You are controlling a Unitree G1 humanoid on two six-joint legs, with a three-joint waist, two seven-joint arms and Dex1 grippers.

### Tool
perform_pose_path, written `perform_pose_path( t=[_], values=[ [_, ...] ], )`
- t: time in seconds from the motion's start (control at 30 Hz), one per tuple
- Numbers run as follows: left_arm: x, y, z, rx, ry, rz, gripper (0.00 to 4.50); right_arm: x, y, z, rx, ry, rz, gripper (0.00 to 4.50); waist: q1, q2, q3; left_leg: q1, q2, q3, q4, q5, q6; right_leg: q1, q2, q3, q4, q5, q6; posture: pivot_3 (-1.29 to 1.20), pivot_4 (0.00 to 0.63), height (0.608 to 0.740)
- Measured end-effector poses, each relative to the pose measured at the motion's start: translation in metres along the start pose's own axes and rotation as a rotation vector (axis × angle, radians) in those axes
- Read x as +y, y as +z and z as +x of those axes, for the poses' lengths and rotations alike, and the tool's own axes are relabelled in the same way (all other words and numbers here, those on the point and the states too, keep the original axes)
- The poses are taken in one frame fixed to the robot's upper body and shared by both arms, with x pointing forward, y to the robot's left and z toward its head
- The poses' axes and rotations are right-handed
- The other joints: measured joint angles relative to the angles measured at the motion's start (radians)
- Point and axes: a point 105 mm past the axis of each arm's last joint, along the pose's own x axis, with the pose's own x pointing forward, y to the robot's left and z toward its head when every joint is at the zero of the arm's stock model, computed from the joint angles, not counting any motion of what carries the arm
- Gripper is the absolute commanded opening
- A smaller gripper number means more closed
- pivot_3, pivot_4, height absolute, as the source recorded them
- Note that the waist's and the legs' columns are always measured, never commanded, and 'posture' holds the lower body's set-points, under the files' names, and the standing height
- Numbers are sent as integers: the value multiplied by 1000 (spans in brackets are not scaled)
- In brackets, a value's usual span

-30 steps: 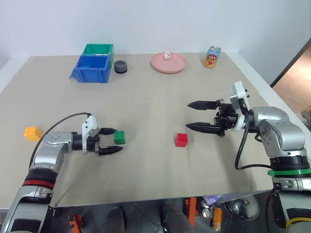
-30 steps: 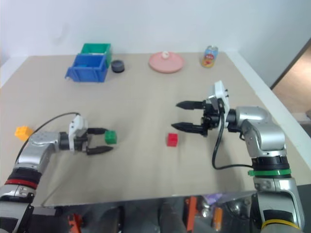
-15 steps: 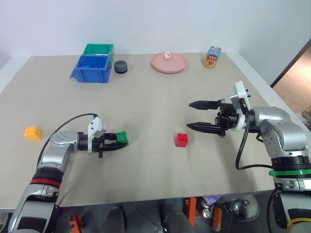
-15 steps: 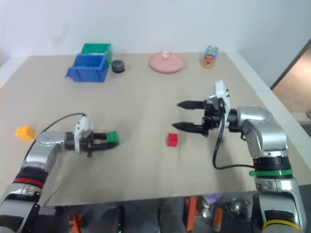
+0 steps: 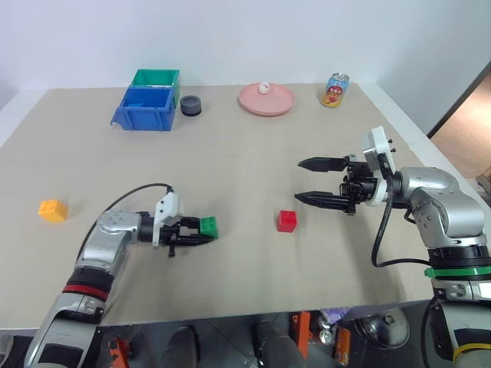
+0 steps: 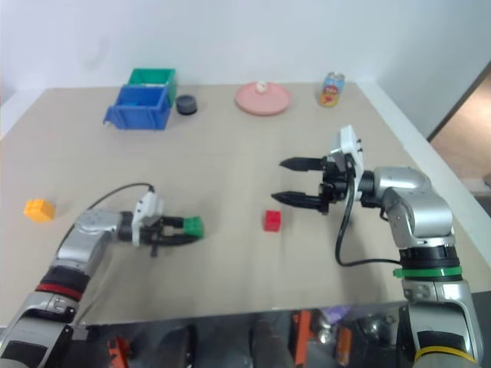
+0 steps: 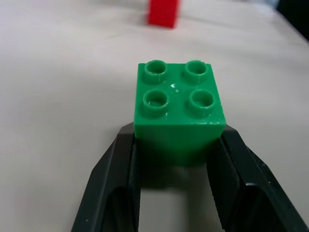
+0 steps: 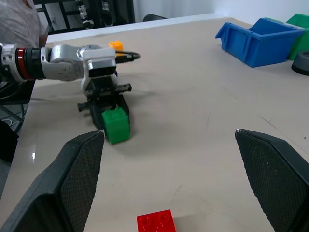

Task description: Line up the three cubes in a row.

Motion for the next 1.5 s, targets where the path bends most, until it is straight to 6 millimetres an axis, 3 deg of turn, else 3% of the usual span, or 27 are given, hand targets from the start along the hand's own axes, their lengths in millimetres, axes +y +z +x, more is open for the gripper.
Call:
perform_pose_path(
  t=[0.27,0.63,1.23,1.3,1.5],
  values=[
    [11,6,27,27,-76,82,1315,2,3,0,4,2,-15,4500,-1,0,0,0,0,0,1,0,0,0,0,1,0,2,3,0,150,736],
    [37,18,44,41,-55,115,1315,4,1,-2,3,-5,-8,4500,-2,0,0,0,-1,0,1,0,1,0,0,1,0,2,4,0,150,736],
    [34,12,38,75,-104,120,1315,4,-1,-2,0,-18,-7,4500,-2,0,0,0,-1,0,1,0,1,0,0,1,0,2,4,0,150,736],
    [34,12,39,77,-104,124,2316,4,-1,-2,0,-18,-8,4500,-2,0,0,0,-1,0,1,0,1,0,0,1,0,2,4,0,150,736],
    [31,10,39,77,-133,93,3880,4,0,-2,-1,-18,-9,4500,-2,0,0,0,-1,0,1,0,1,0,0,1,0,2,5,0,150,736]
  ],
)
